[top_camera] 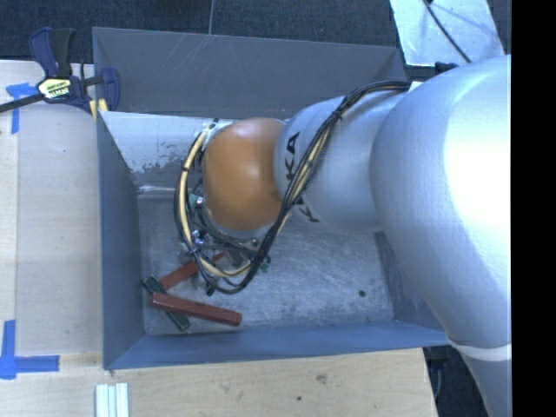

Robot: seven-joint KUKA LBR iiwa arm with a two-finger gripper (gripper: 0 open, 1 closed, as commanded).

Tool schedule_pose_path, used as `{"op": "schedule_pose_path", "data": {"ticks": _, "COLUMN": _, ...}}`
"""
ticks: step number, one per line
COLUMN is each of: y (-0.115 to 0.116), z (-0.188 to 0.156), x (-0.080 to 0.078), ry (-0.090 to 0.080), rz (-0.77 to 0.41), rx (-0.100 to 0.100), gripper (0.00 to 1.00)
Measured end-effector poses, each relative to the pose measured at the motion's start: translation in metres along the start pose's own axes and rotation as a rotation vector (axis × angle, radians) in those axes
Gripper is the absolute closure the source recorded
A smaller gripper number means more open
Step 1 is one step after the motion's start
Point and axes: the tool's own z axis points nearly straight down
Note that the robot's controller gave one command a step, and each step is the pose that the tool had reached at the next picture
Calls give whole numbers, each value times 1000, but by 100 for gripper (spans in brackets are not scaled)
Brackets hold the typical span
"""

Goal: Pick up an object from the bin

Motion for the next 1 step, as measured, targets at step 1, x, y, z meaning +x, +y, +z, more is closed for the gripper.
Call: {"op": "schedule_pose_path", "data": {"ticks": 1, "y": -12, "z": -154, "x": 4, "ry": -8, "rz": -14, "rx": 3, "gripper": 100}}
